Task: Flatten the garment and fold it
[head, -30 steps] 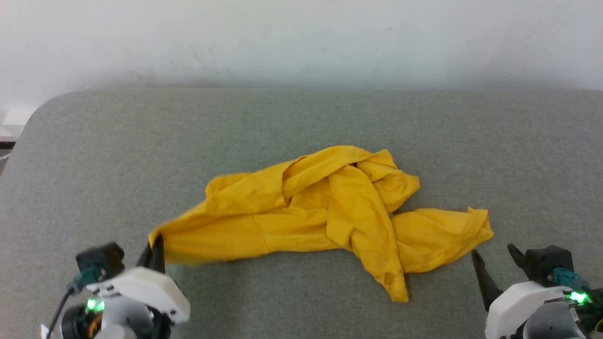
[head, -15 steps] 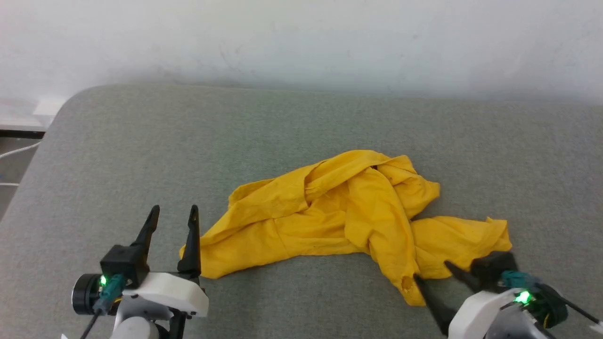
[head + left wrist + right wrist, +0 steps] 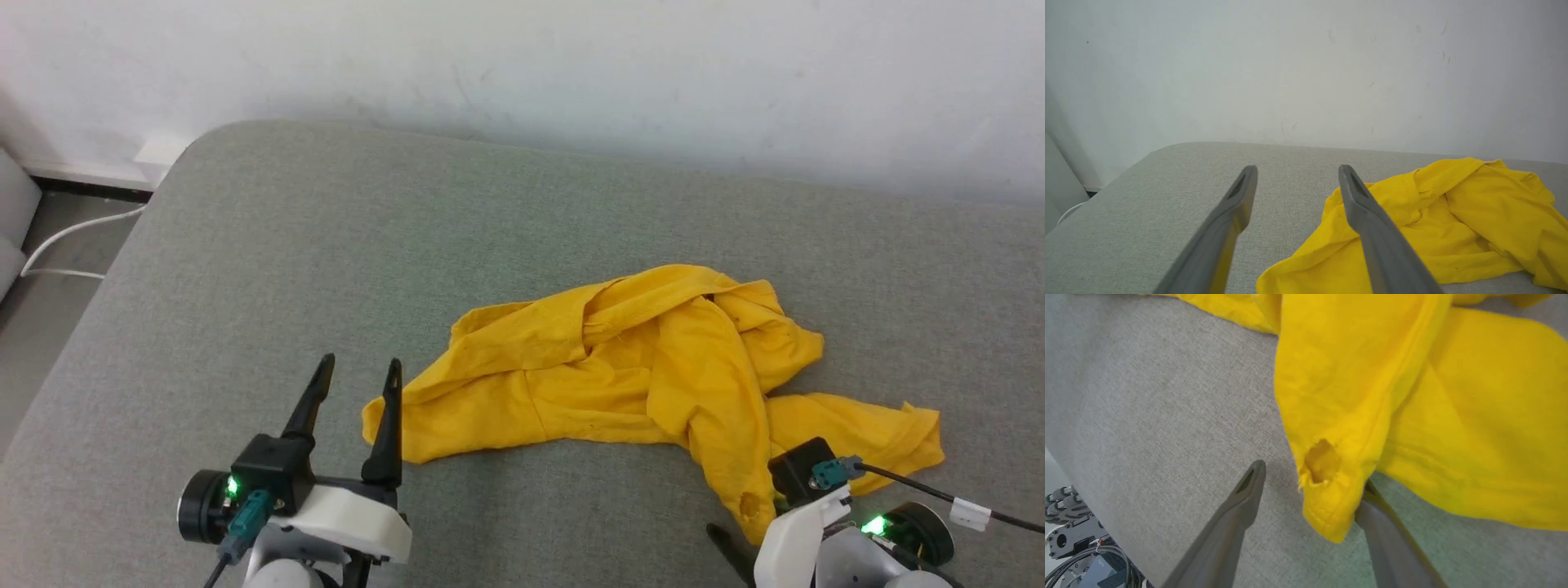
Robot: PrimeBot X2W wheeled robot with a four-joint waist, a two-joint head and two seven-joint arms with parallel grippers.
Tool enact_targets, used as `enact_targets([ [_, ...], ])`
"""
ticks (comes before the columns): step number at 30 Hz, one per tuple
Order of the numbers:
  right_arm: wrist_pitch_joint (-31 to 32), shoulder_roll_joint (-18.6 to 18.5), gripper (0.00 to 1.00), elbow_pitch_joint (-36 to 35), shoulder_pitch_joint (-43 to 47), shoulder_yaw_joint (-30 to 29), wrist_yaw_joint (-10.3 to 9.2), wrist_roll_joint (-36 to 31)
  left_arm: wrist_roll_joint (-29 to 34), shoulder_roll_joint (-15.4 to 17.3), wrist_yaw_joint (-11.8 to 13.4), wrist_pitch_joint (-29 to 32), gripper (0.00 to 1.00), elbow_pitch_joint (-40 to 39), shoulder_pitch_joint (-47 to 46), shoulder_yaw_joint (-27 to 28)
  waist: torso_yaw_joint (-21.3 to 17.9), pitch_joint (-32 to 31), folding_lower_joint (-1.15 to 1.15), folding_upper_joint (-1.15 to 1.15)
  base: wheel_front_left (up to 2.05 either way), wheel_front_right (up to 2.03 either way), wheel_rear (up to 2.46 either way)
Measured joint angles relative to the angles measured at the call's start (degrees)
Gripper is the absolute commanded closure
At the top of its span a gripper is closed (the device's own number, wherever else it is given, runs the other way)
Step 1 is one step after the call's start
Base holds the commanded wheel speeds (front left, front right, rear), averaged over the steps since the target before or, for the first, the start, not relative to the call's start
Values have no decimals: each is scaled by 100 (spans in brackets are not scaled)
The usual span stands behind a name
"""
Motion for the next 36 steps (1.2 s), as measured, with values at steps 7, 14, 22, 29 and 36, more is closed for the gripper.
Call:
enact_targets([
  [7, -198, -34, 100, -144, -49, -93, -1, 99, 47, -71, -80, 0, 0, 167, 64, 146, -32, -28, 0, 0, 0, 0, 0],
  [14, 231, -536, 100, -1573, 269, -787, 0, 408, 63, -110, -192, 0, 0, 175, 196, 324, -399, -128, 0, 0, 0, 0, 0],
  [22, 800, -1174, 100, -2106, 285, -2795, 0, -89, 185, -265, -297, 0, 0, 154, 163, 328, -748, -124, 0, 0, 0, 0, 0],
  [29, 1574, -1092, 100, -1321, 714, -4196, 0, -980, 255, -372, -359, 0, 0, 151, 128, 383, -672, 35, 0, 0, 0, 0, 0],
  [36, 1631, -534, 0, -895, 1251, -4147, 0, -1084, 307, -427, -509, 0, 0, 252, 121, 403, -665, 147, 0, 0, 0, 0, 0],
])
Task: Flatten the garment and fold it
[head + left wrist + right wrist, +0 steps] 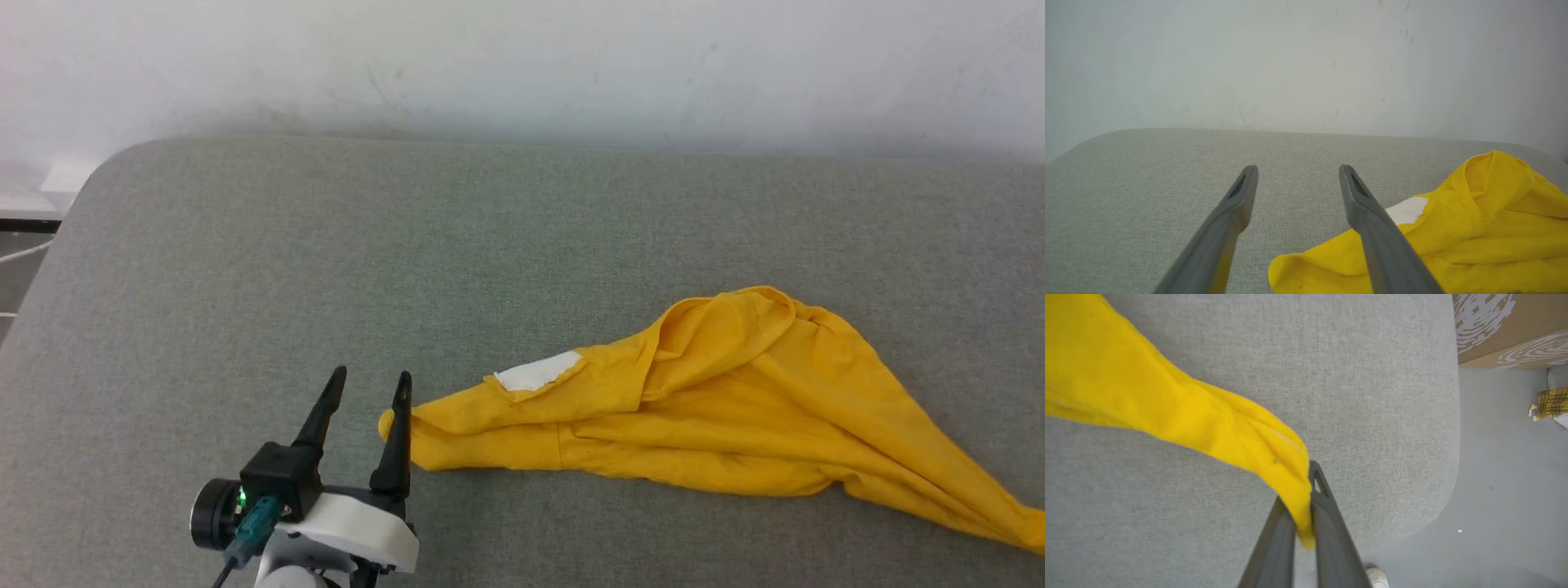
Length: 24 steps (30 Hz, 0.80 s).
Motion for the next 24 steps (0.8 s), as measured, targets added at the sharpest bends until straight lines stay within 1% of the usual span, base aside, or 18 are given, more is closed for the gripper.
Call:
enact_targets([
  [3, -516, 203, 0, -154, -287, 280, 0, 107, 46, 7, -66, 0, 0, 59, -17, -23, -72, 6, 0, 0, 0, 0, 0],
  [5, -882, 338, 0, -354, -507, 472, 0, 260, 94, 29, -154, 0, 0, 114, -63, -97, -134, 4, 0, 0, 0, 0, 0],
  [7, -1123, 380, 0, -621, -631, 811, -2, 419, 107, 60, -270, 98, 0, 157, -138, -224, -203, 2, 0, 0, 0, 0, 0],
  [10, -1356, 530, 0, -1012, -650, 1177, 1, 691, 110, 110, -554, 616, 0, 233, -288, -586, -321, 14, 0, 0, 0, 0, 0],
  [13, -1558, 572, 0, -1278, -649, 1406, 0, 709, 103, 127, -723, 1246, 0, 263, -537, -958, -449, 58, 0, 0, 0, 0, 0],
  [16, -1730, 688, 0, -1385, -645, 1553, 0, 679, 14, 122, -803, 1887, 0, 354, -887, -1251, -578, 139, 0, 0, 0, 0, 0],
  [19, -1808, 849, 0, -1362, -637, 1700, 0, 650, -44, 143, -810, 2412, 0, 532, -1211, -1471, -724, 237, 0, 0, 0, 0, 0],
  [21, -1867, 934, 0, -1295, -629, 1733, 0, 636, -68, 151, -820, 2668, 0, 675, -1398, -1578, -831, 306, 0, 0, 0, 0, 0],
  [24, -1959, 984, 0, -1157, -625, 1760, 0, 532, -51, 199, -853, 2851, 0, 882, -1697, -1751, -981, 439, 0, 0, 0, 0, 0],
])
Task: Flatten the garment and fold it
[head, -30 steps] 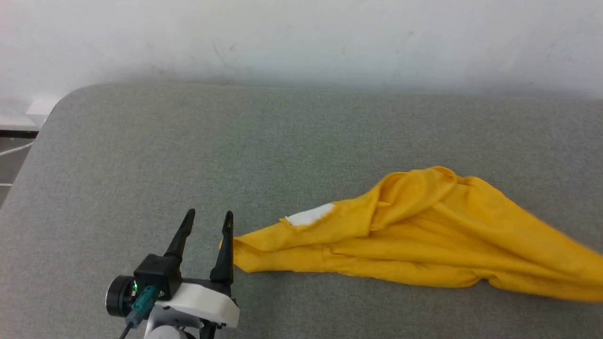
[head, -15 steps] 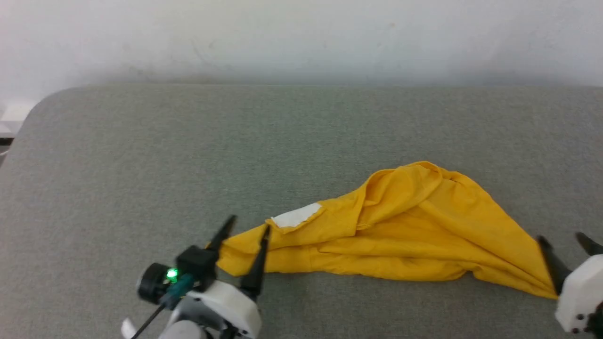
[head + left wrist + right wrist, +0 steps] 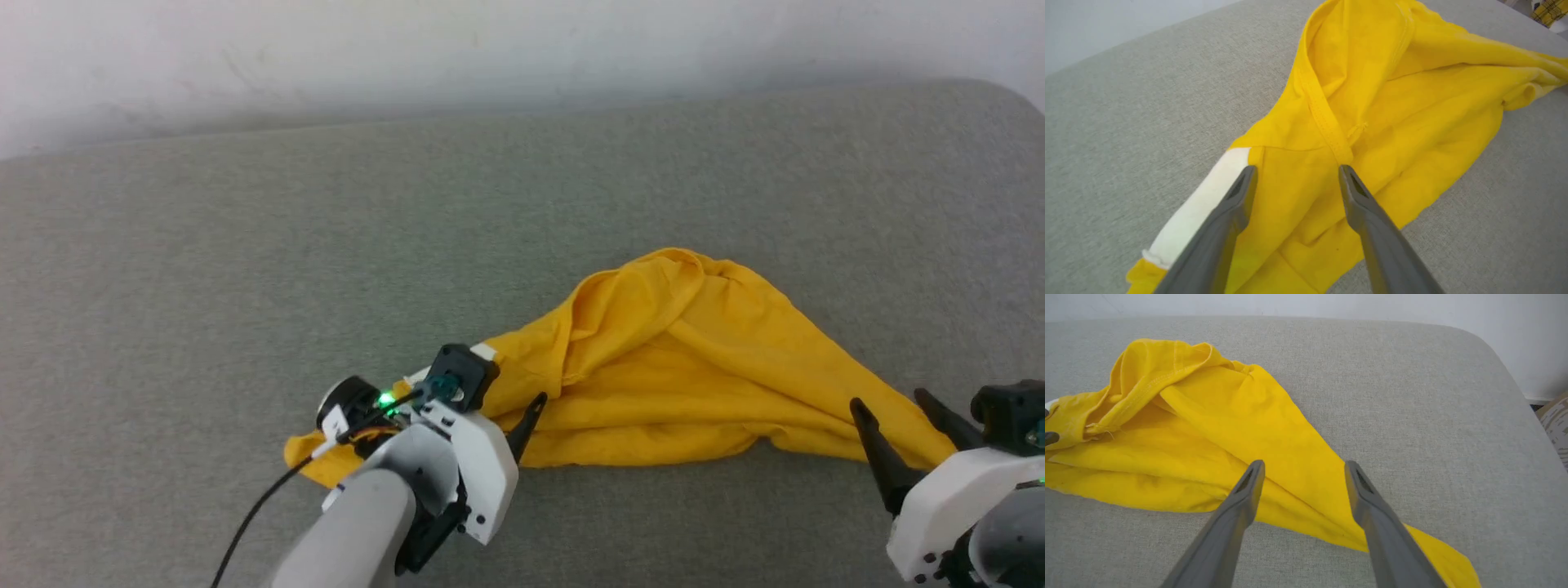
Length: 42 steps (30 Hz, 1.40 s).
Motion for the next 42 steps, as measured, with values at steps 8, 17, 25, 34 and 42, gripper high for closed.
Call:
enact_targets([
  [8, -151, 172, 0, 353, -8, -2, 0, -88, 30, 138, -7, 68, 52, 512, -477, -416, -315, 328, 0, 0, 0, 0, 0],
  [17, -205, 203, 0, 586, -15, -40, 0, -134, -888, 45, -3, -806, 100, 401, -596, 157, -255, 271, 0, 0, 0, 0, 0],
  [25, -180, 166, 0, 616, 16, 78, 0, -131, -1395, 439, 700, -1193, 100, 107, -318, 1289, 135, -29, -1, 0, 0, 0, 0],
  [34, -134, 174, 0, 611, 120, 246, 0, -133, -1752, 821, 1570, -1161, 100, -29, 1084, 2118, 607, -279, -1, 0, 0, 0, 0],
  [42, -313, 120, 0, 612, 98, 611, -5, -109, -1822, 532, 1173, -1863, 0, -377, 1450, 1918, 928, -361, -1, 0, 0, 0, 0],
])
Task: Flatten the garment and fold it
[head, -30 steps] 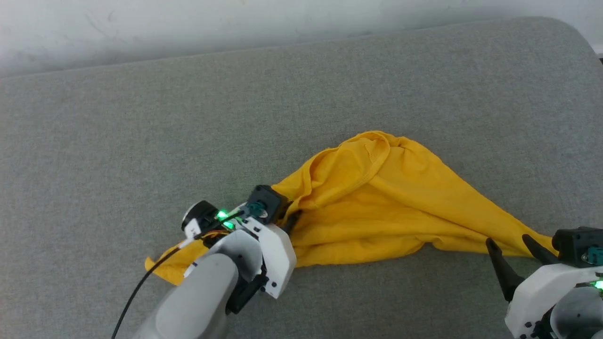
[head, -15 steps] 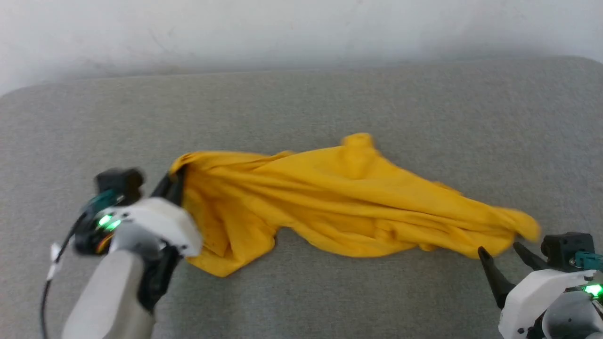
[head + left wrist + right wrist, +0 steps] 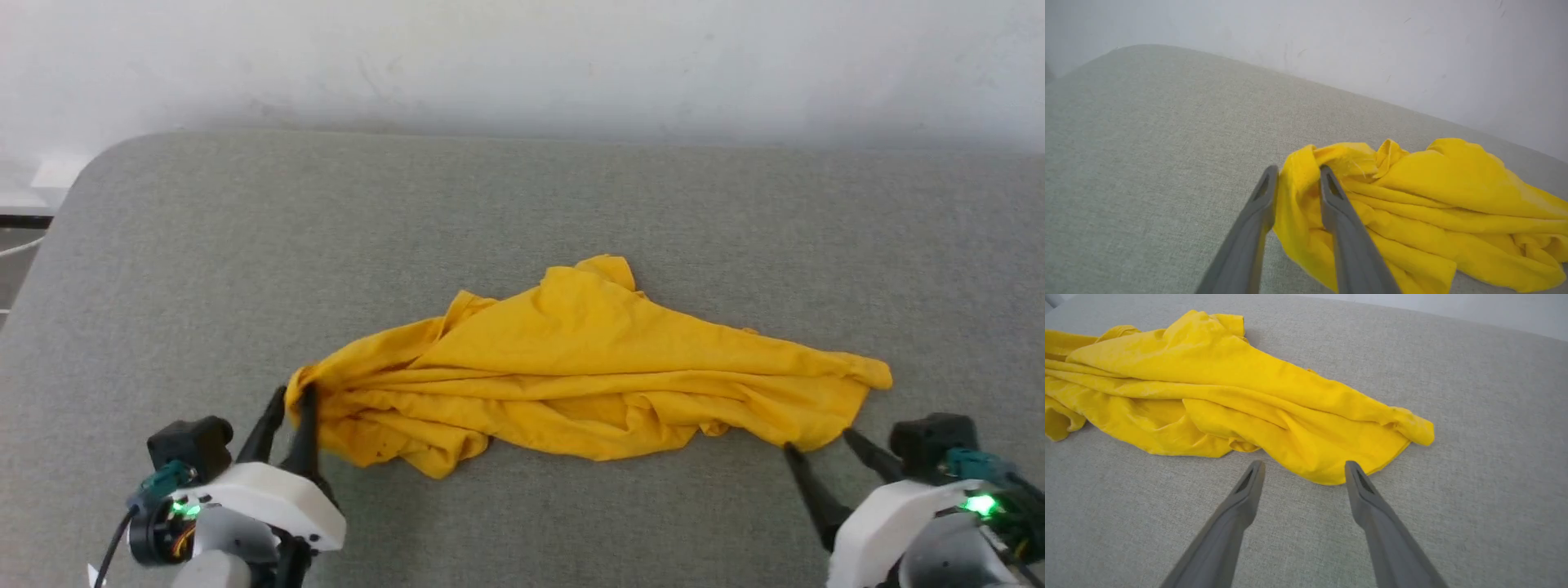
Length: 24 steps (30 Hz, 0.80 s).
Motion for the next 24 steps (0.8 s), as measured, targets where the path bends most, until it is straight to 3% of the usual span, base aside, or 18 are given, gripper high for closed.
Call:
enact_targets([
  [3, -76, -201, 0, -26, -120, 423, 0, 34, 282, 8, -108, -557, 0, -212, -24, -148, 104, -33, 0, 0, 0, 0, 0],
  [8, 2, -604, 0, 136, -650, 1340, 0, 99, 965, 3, -113, -911, 0, -573, -112, -433, 317, -41, 0, 0, 0, 0, 0],
  [16, 383, -987, 0, 1215, -1766, 3018, 1, 568, 1488, -103, -119, -988, 0, -918, -92, -539, 788, -4, 1, 0, 0, 0, 0],
  [21, 376, -1090, 0, 2096, -2358, 3486, 0, 684, 1558, -320, -226, -988, 0, -901, -74, -636, 1088, 49, 1, 0, 0, 0, 0],
  [22, 380, -1098, 55, 2252, -2442, 3570, 0, 716, 1546, -361, -268, -988, 0, -875, -60, -634, 1137, 63, 1, 0, 0, 0, 0],
  [23, 365, -1102, 100, 2361, -2520, 3631, 0, 750, 1547, -396, -274, -988, 0, -855, -56, -626, 1180, 76, 1, 0, 0, 0, 0],
  [24, 365, -1123, 100, 2448, -2604, 3731, 0, 787, 1553, -407, -296, -988, 0, -834, -55, -617, 1217, 89, 0, 0, 0, 0, 0],
])
